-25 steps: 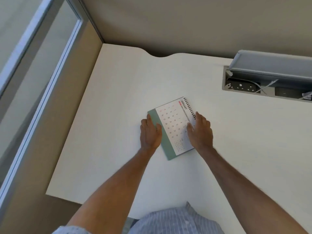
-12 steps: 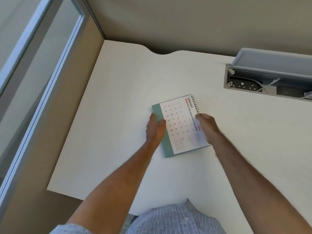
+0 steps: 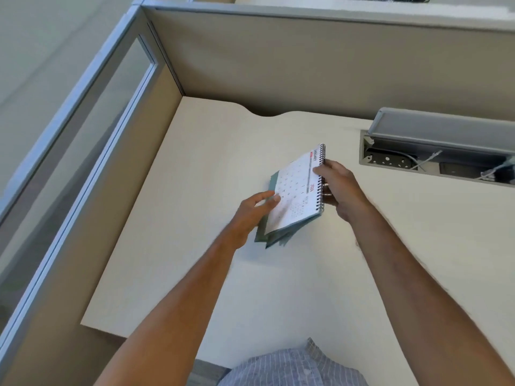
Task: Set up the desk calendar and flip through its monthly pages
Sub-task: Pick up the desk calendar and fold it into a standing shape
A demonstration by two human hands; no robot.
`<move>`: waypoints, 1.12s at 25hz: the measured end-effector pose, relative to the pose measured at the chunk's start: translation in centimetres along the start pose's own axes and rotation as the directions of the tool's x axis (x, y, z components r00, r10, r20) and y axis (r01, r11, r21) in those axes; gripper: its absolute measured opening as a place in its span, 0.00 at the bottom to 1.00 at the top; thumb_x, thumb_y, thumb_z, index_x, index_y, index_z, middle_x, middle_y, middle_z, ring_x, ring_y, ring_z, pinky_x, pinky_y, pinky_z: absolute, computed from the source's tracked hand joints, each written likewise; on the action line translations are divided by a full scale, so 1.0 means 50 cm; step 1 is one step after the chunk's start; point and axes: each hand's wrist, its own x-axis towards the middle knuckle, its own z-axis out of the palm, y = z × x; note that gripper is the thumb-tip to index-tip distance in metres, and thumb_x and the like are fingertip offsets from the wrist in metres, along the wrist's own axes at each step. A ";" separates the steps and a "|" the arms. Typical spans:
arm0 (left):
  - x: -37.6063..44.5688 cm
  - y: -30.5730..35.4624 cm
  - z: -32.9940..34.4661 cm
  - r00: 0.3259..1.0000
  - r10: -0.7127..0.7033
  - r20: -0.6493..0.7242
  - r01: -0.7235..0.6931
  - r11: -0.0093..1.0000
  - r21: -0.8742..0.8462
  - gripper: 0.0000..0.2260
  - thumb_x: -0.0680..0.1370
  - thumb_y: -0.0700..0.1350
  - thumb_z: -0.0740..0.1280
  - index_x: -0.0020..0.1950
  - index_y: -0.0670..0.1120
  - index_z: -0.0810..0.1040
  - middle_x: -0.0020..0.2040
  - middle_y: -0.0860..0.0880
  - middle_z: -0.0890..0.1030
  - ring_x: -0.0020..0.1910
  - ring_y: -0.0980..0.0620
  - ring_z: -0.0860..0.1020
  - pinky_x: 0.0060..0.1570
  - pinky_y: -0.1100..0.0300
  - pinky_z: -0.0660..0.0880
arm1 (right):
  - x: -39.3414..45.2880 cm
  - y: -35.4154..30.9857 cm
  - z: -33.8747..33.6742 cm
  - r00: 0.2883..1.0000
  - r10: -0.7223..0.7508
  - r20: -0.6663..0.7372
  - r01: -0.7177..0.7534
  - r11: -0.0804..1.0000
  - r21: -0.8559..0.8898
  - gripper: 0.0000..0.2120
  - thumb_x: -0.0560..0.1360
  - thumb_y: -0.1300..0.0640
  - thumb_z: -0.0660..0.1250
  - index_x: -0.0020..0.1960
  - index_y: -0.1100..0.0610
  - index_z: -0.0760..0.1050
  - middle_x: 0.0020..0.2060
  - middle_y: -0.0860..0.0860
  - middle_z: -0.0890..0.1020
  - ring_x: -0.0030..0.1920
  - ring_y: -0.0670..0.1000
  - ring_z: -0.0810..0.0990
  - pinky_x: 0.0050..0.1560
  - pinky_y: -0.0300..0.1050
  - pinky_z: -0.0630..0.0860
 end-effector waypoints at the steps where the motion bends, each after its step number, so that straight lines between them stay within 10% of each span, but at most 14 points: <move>1: -0.020 0.008 -0.016 0.994 0.037 0.107 -0.038 0.999 0.006 0.35 0.69 0.69 0.73 0.73 0.57 0.76 0.73 0.50 0.77 0.63 0.49 0.79 0.54 0.57 0.78 | -0.004 -0.012 0.013 1.000 -0.002 0.012 0.001 0.999 0.038 0.14 0.74 0.53 0.68 0.59 0.48 0.79 0.43 0.50 0.87 0.37 0.49 0.85 0.34 0.41 0.81; 4: -0.051 0.026 -0.053 0.946 0.057 0.319 -0.077 0.996 0.051 0.46 0.60 0.67 0.79 0.77 0.60 0.72 0.73 0.51 0.75 0.63 0.51 0.79 0.63 0.55 0.77 | -0.004 -0.035 0.045 1.000 0.015 0.025 -0.018 0.993 0.113 0.27 0.71 0.55 0.67 0.70 0.51 0.68 0.46 0.54 0.79 0.42 0.53 0.80 0.38 0.47 0.84; 8: -0.060 0.032 -0.084 0.941 0.036 0.337 -0.061 0.996 0.063 0.36 0.68 0.54 0.78 0.75 0.64 0.72 0.71 0.48 0.77 0.61 0.50 0.80 0.57 0.62 0.77 | -0.003 -0.044 0.074 0.997 0.057 0.054 -0.062 0.993 0.103 0.46 0.70 0.56 0.66 0.83 0.49 0.48 0.43 0.50 0.79 0.45 0.54 0.80 0.46 0.50 0.86; 13: -0.046 0.018 -0.104 0.965 0.136 0.223 -0.149 0.988 0.042 0.26 0.73 0.44 0.66 0.70 0.61 0.80 0.67 0.53 0.82 0.58 0.45 0.79 0.54 0.59 0.76 | 0.013 -0.052 0.090 0.993 0.082 0.087 -0.096 0.980 0.173 0.18 0.71 0.55 0.69 0.59 0.57 0.70 0.39 0.54 0.75 0.30 0.50 0.79 0.35 0.46 0.83; 16: -0.031 0.013 -0.116 0.977 0.172 0.127 -0.160 0.983 -0.095 0.20 0.70 0.51 0.68 0.60 0.60 0.86 0.53 0.54 0.86 0.51 0.54 0.79 0.54 0.56 0.78 | 0.013 -0.044 0.096 0.994 0.093 0.062 -0.101 0.984 0.145 0.31 0.70 0.39 0.75 0.65 0.55 0.72 0.47 0.53 0.82 0.43 0.53 0.87 0.39 0.49 0.84; 21: -0.005 0.011 -0.151 0.990 0.142 0.001 -0.141 0.984 -0.111 0.11 0.79 0.45 0.69 0.56 0.57 0.88 0.52 0.47 0.85 0.52 0.50 0.78 0.60 0.51 0.77 | 0.033 -0.032 0.099 0.996 0.003 -0.085 0.001 0.999 0.047 0.54 0.60 0.26 0.76 0.79 0.47 0.62 0.72 0.46 0.67 0.68 0.50 0.71 0.66 0.54 0.76; 28: 0.020 0.016 -0.156 0.955 0.168 -0.243 -0.171 0.985 0.006 0.17 0.83 0.32 0.60 0.63 0.43 0.85 0.51 0.47 0.87 0.42 0.63 0.85 0.39 0.70 0.79 | 0.070 0.003 0.122 0.997 -0.066 -0.026 0.064 0.996 -0.062 0.31 0.67 0.30 0.74 0.61 0.48 0.73 0.58 0.42 0.79 0.55 0.41 0.75 0.48 0.40 0.69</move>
